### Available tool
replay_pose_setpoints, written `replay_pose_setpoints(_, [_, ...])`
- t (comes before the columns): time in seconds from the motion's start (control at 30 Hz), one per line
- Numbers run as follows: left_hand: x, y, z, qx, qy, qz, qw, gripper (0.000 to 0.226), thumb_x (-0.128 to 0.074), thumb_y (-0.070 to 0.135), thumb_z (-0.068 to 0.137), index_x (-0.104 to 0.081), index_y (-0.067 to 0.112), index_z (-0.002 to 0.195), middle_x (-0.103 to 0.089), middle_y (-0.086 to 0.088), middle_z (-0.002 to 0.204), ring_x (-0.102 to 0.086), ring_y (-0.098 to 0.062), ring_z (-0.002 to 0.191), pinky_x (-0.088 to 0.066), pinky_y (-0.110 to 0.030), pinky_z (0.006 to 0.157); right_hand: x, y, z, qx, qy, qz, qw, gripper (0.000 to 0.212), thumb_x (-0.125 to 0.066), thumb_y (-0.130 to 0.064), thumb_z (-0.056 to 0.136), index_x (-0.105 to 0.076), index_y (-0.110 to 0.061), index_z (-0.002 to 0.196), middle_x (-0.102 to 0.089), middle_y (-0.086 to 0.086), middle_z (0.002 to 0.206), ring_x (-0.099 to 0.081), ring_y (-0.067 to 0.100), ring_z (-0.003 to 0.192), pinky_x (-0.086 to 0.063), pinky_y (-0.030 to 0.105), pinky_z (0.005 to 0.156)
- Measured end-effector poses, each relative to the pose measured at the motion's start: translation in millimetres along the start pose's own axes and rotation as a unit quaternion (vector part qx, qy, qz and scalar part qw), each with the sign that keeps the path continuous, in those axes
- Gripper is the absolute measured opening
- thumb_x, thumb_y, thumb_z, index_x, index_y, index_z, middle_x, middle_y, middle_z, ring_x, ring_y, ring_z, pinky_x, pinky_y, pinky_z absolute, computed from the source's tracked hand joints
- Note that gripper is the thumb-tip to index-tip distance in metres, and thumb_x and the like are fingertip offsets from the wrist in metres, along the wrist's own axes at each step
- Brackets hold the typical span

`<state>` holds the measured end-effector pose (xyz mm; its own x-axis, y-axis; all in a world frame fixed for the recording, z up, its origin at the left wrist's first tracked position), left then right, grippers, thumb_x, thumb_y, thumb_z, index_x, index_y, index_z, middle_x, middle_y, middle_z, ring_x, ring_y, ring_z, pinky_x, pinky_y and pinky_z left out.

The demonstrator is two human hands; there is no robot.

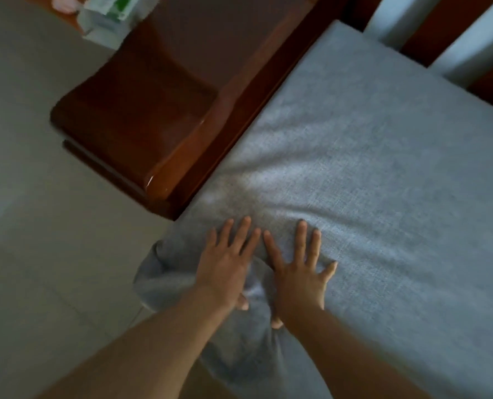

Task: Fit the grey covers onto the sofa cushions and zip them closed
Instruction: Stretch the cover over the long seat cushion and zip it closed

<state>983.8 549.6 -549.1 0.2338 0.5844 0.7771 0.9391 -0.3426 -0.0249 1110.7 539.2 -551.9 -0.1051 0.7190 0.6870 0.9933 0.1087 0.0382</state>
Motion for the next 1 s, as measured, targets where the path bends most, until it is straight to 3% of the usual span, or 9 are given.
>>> replay_pose_setpoints(0.27, [6.6,-24.7,4.9,-0.123,-0.015,0.123,0.985,0.126,-0.072,0.054,0.072,0.019,0.009,0.147,0.022,-0.025,0.152,0.000,-0.045,0.142,-0.014,-0.052,0.115,3.8,-15.4,-2.7,-0.063,0.005,0.027,0.998,0.130,-0.075,-0.033,0.078,0.043,-0.040,0.131,0.056,0.020,0.131,0.039,0.046,0.129,-0.016,0.068,0.108])
replay_pose_setpoints(0.47, [5.6,-23.9,5.9,-0.144,-0.022,0.149,0.978,0.124,-0.070,0.055,0.073,0.017,0.006,0.147,0.019,-0.029,0.151,-0.003,-0.048,0.141,-0.023,-0.048,0.112,-2.2,-15.4,-1.9,-0.077,0.020,0.031,0.996,0.126,-0.073,-0.029,0.080,0.041,-0.043,0.132,0.054,0.018,0.135,0.039,0.043,0.130,-0.016,0.067,0.108])
replay_pose_setpoints(0.83, [7.2,-21.8,9.6,-0.163,-0.028,0.218,0.962,0.127,-0.067,0.061,0.072,0.015,0.000,0.146,0.013,-0.036,0.149,-0.007,-0.050,0.140,-0.017,-0.048,0.114,-6.5,-17.8,1.3,-0.098,0.048,0.042,0.993,0.122,-0.071,-0.031,0.081,0.040,-0.047,0.129,0.053,0.014,0.136,0.038,0.039,0.132,-0.012,0.067,0.109])
replay_pose_setpoints(1.0, [9.5,-25.4,13.3,-0.186,-0.036,0.212,0.959,0.126,-0.063,0.066,0.072,0.016,0.000,0.146,0.012,-0.037,0.149,-0.012,-0.052,0.138,-0.027,-0.045,0.111,-1.8,-30.2,-1.8,-0.144,0.033,0.076,0.986,0.116,-0.068,-0.027,0.084,0.035,-0.048,0.134,0.049,0.011,0.141,0.033,0.038,0.136,-0.017,0.063,0.110])
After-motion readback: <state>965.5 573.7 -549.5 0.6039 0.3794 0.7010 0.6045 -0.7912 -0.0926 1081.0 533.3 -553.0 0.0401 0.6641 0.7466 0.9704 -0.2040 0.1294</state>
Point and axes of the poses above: each hand's wrist, its own z-axis towards the middle knuckle, its own x-axis out of the back of the hand, y = z × x, the point moved 1 cm from there along z, towards the middle knuckle
